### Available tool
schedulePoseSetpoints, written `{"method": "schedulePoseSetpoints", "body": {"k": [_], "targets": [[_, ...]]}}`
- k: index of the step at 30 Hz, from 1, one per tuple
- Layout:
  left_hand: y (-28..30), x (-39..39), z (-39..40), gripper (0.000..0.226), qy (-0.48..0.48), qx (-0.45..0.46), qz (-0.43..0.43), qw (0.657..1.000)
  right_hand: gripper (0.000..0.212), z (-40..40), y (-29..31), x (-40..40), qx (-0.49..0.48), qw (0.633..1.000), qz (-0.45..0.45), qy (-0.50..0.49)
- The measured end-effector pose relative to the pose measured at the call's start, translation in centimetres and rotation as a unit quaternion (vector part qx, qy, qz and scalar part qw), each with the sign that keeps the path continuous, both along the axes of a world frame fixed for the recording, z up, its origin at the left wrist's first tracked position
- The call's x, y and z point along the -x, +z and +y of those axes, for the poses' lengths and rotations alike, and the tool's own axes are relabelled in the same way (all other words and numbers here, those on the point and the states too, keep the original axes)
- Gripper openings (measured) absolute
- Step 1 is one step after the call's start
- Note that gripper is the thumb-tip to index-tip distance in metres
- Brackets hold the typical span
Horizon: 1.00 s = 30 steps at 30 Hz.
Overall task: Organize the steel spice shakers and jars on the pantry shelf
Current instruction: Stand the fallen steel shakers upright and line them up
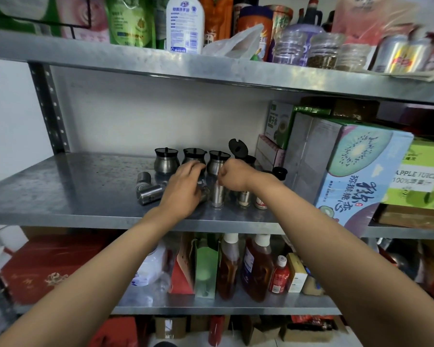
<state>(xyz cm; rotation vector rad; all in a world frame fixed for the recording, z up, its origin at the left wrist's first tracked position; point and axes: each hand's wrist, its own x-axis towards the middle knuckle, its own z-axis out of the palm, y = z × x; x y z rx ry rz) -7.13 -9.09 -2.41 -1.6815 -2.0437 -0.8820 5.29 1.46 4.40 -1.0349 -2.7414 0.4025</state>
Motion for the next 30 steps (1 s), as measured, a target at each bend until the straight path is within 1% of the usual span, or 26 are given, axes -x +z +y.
{"method": "schedulePoseSetpoints", "body": {"k": [1, 3, 6, 8, 10, 14, 18, 21, 23, 25, 27, 30], "targets": [[0.0, 0.1, -0.1, 0.064, 0.003, 0.000, -0.002, 1.000, 0.016, 0.1, 0.0, 0.0, -0.006, 1.000, -0.006, 0.006], [0.1, 0.2, -0.2, 0.065, 0.005, 0.002, -0.004, 1.000, 0.024, 0.4, -0.2, -0.1, -0.017, 1.000, -0.012, 0.016], [0.0, 0.3, -0.4, 0.064, 0.006, 0.004, -0.002, 1.000, 0.023, 0.8, -0.4, 0.0, -0.039, 0.999, -0.013, 0.011], [0.0, 0.5, -0.5, 0.063, 0.008, 0.000, -0.001, 1.000, 0.033, 0.8, -0.4, 0.2, -0.068, 0.997, -0.021, 0.007], [-0.1, 0.6, -0.4, 0.062, 0.007, -0.005, 0.002, 1.000, 0.037, 0.8, -0.5, 0.4, -0.094, 0.995, -0.027, 0.002], [0.1, 0.8, -0.2, 0.061, 0.008, -0.008, 0.006, 1.000, 0.038, 0.7, -0.6, 0.5, -0.123, 0.992, -0.031, -0.005], [0.4, 0.8, 0.0, 0.061, 0.009, -0.002, 0.005, 1.000, 0.029, 0.7, -0.6, 0.1, -0.139, 0.990, -0.028, -0.005], [0.7, 0.7, 0.1, 0.061, 0.009, -0.002, -0.001, 1.000, 0.028, 0.8, -0.7, 0.0, -0.133, 0.991, -0.026, -0.005], [0.8, 0.5, 0.2, 0.060, 0.004, 0.011, -0.010, 1.000, 0.033, 0.9, -0.7, 0.1, -0.135, 0.990, -0.029, -0.013], [0.8, 0.4, 0.4, 0.059, -0.004, 0.027, -0.018, 0.999, 0.043, 1.1, -0.5, 0.1, -0.108, 0.994, -0.006, -0.030], [0.7, 0.6, 0.7, 0.054, -0.008, 0.038, -0.029, 0.999, 0.050, 1.6, -0.1, 0.2, -0.057, 0.997, 0.040, -0.043], [0.9, 1.2, 1.3, 0.038, -0.022, 0.038, -0.056, 0.997, 0.052, 3.0, 0.4, 0.1, -0.003, 0.986, 0.153, -0.061]]}}
